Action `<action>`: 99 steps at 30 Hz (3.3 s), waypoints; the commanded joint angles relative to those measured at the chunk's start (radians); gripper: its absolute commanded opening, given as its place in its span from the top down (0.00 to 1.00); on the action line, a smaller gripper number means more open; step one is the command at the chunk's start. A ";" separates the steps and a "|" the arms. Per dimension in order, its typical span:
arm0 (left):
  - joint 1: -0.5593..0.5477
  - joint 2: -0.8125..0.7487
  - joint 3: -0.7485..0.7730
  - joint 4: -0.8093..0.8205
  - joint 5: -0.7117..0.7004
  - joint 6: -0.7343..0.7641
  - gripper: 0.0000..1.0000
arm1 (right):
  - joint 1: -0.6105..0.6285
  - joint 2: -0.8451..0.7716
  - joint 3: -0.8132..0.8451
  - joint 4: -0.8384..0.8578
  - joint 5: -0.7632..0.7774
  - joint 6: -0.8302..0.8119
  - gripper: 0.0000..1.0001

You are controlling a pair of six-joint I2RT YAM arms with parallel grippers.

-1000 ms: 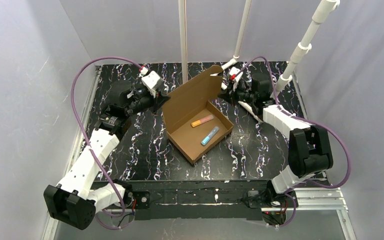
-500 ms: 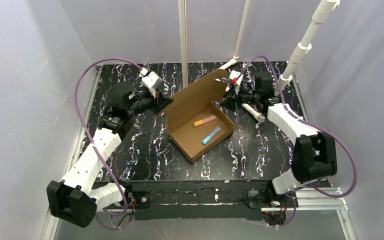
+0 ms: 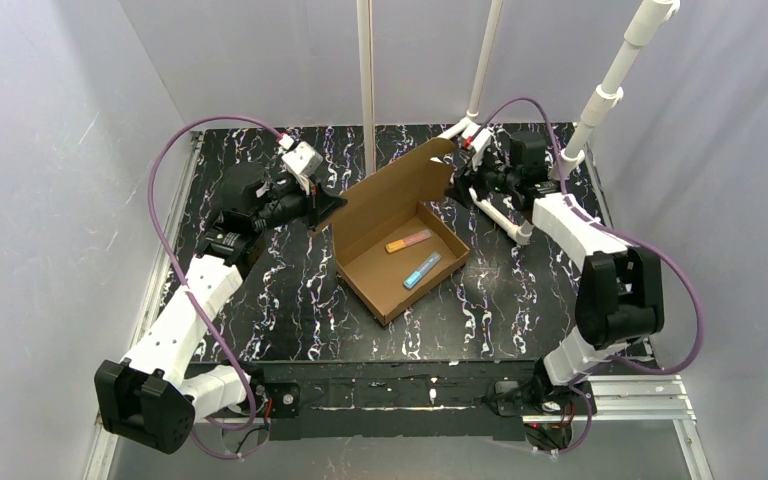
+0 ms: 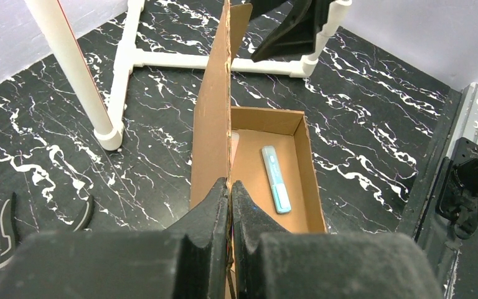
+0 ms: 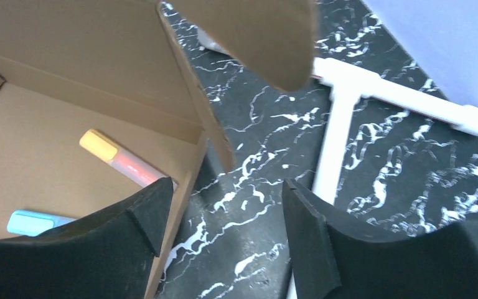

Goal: Fold the paper box

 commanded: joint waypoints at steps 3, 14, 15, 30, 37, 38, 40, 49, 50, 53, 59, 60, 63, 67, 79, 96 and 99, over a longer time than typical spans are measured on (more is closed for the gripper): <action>0.007 0.008 0.023 0.036 0.042 -0.056 1.00 | 0.049 0.014 0.019 0.096 -0.125 0.014 0.46; 0.008 0.006 -0.003 0.054 0.063 -0.167 1.00 | 0.081 -0.065 -0.120 0.261 0.021 0.206 0.99; 0.008 0.006 -0.008 0.054 0.066 -0.188 0.93 | 0.081 -0.073 -0.137 0.272 0.042 0.225 0.99; 0.121 -0.327 -0.045 -0.210 -0.104 -0.133 0.10 | -0.020 -0.148 -0.237 0.239 -0.047 0.155 0.99; 0.122 -0.490 -0.133 -0.487 -0.441 -0.342 0.45 | -0.031 -0.130 -0.228 0.239 -0.019 0.180 0.99; 0.122 -0.510 -0.174 -0.491 -0.474 -0.393 0.53 | -0.031 -0.128 -0.227 0.239 -0.018 0.183 0.99; 0.121 -0.521 -0.273 -0.415 -0.418 -0.508 0.67 | -0.031 -0.123 -0.223 0.240 -0.020 0.198 0.99; -0.007 -0.150 -0.399 0.035 -0.328 -0.733 0.80 | -0.030 -0.140 -0.227 0.245 0.010 0.275 0.99; -0.031 -0.107 -0.378 0.040 -0.338 -0.722 0.80 | -0.028 -0.142 -0.227 0.248 0.015 0.287 0.99; -0.083 -0.006 -0.342 0.080 -0.344 -0.726 0.80 | -0.021 -0.138 -0.224 0.248 0.023 0.304 0.99; -0.110 0.102 -0.335 0.163 -0.345 -0.759 0.80 | -0.003 -0.138 -0.217 0.228 0.034 0.321 0.99; -0.115 0.117 -0.331 0.170 -0.339 -0.762 0.80 | 0.001 -0.138 -0.215 0.220 0.035 0.326 0.99; -0.125 0.133 -0.340 0.178 -0.336 -0.769 0.80 | 0.013 -0.145 -0.217 0.198 0.044 0.356 0.99; -0.125 0.111 -0.381 0.183 -0.349 -0.768 0.80 | 0.019 -0.160 -0.228 0.178 0.074 0.387 0.99; -0.125 0.065 -0.451 0.183 -0.369 -0.758 0.80 | 0.053 -0.122 -0.116 -0.060 0.044 0.344 0.99; -0.122 0.023 -0.509 0.183 -0.376 -0.746 0.80 | 0.100 -0.092 -0.038 -0.179 0.106 0.303 0.71; -0.123 0.014 -0.513 0.183 -0.376 -0.745 0.80 | 0.106 -0.094 -0.036 -0.185 0.104 0.314 0.67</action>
